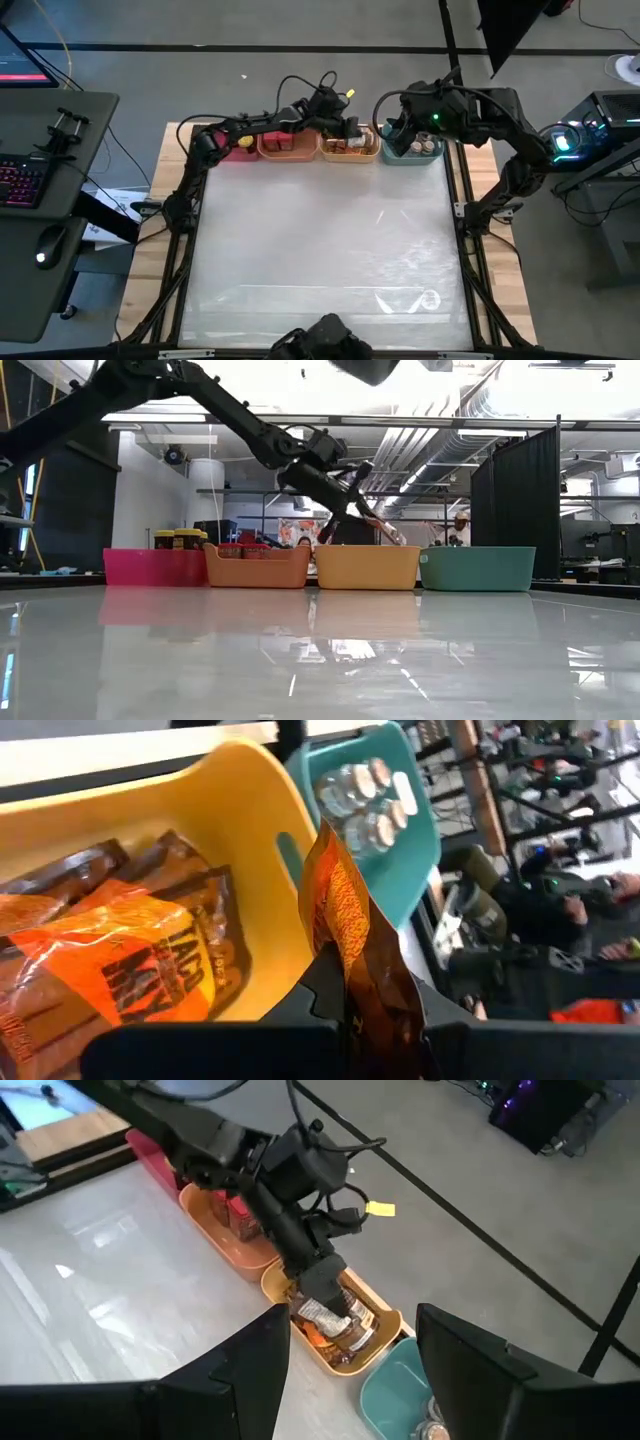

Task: Sort spices by type
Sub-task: Put the orange seasoning pack into the yellow bin

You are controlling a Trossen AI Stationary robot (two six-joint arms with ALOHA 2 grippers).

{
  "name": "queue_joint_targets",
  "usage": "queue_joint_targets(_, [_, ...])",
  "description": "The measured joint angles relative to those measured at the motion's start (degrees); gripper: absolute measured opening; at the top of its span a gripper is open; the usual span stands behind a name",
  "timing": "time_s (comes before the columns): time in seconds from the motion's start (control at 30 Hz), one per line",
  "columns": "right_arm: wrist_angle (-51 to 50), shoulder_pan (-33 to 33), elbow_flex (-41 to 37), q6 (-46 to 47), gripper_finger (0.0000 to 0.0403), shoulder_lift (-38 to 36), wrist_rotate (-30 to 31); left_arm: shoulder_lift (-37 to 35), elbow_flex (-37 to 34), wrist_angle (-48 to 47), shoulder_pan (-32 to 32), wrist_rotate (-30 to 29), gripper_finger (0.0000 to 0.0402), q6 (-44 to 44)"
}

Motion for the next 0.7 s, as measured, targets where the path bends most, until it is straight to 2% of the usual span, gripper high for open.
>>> queue_joint_targets(0.23, [0.0,0.0,0.0,3.2,0.0212,0.0,0.4,0.6,0.1,-1.3,0.2,-6.6,0.0001,2.2])
queue_joint_targets(0.33, [0.0,0.0,0.0,3.9,0.0212,0.0,1.3,0.6,0.1,-1.9,0.2,-6.7,0.0012,3.7])
queue_joint_targets(0.7, [0.2,0.0,0.0,3.9,0.0212,0.1,1.5,0.6,0.1,-3.2,0.0,-5.8,0.0123,5.4])
